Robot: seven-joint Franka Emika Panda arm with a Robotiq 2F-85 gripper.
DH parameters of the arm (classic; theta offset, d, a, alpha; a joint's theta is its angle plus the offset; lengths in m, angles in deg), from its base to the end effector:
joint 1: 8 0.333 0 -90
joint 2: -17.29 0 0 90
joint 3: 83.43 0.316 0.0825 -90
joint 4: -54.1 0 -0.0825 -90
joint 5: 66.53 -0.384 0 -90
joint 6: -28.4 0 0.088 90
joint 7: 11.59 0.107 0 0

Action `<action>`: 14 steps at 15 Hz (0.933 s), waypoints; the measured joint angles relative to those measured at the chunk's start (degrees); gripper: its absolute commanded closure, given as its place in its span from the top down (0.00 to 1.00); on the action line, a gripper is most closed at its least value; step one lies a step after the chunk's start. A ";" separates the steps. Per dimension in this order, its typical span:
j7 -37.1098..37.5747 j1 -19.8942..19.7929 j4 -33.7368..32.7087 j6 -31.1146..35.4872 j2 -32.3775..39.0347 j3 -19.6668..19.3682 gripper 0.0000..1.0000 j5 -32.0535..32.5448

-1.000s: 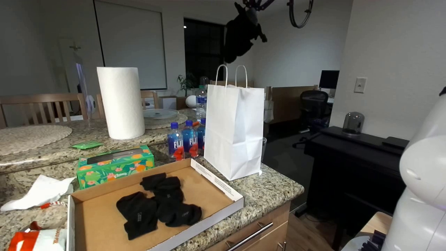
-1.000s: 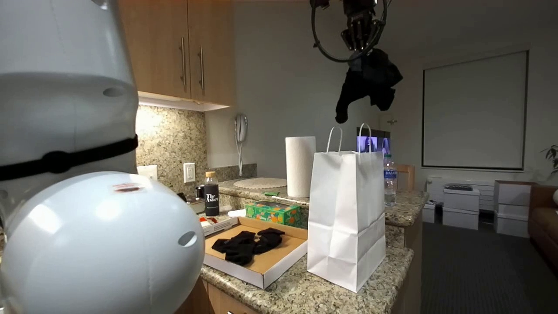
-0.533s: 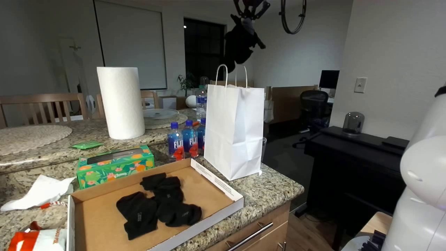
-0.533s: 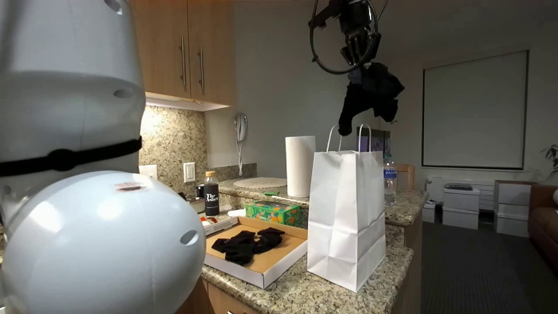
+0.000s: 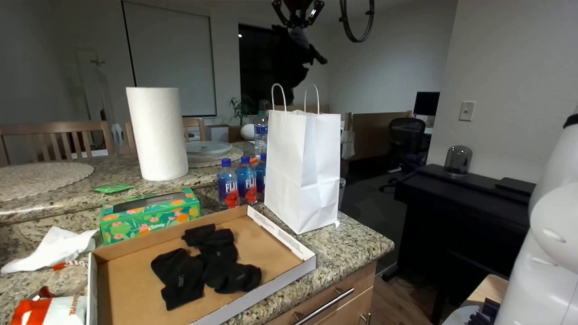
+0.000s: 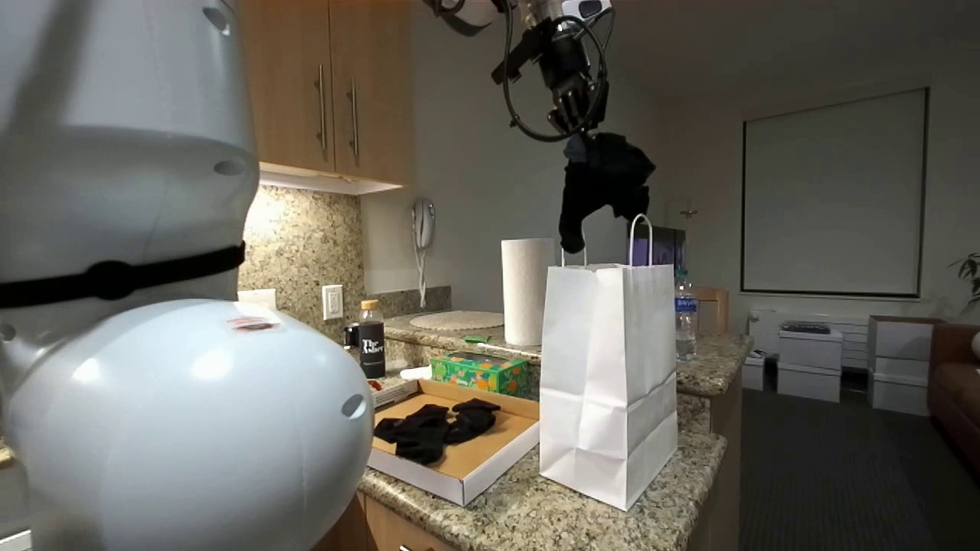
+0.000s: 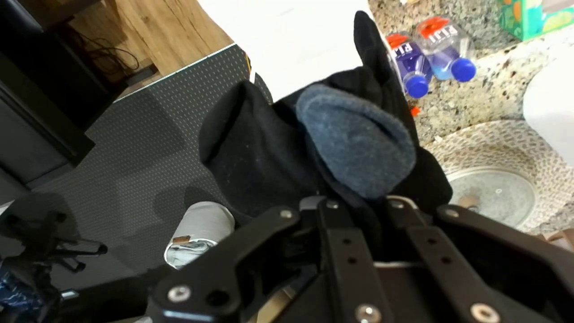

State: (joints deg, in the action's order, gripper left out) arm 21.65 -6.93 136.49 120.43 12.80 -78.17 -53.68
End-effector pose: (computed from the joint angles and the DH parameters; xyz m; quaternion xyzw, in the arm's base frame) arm 0.5258 0.0379 0.7359 0.9565 -0.2386 0.1538 0.0669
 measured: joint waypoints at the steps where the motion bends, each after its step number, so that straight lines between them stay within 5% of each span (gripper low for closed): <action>1: 0.00 0.54 0.12 -0.93 0.05 0.45 0.10 0.02; 14: -0.49 0.50 8.73 -3.62 2.55 -2.90 0.10 -3.56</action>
State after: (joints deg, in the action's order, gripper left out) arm 21.16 -6.44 145.22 116.82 15.35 -81.08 -57.24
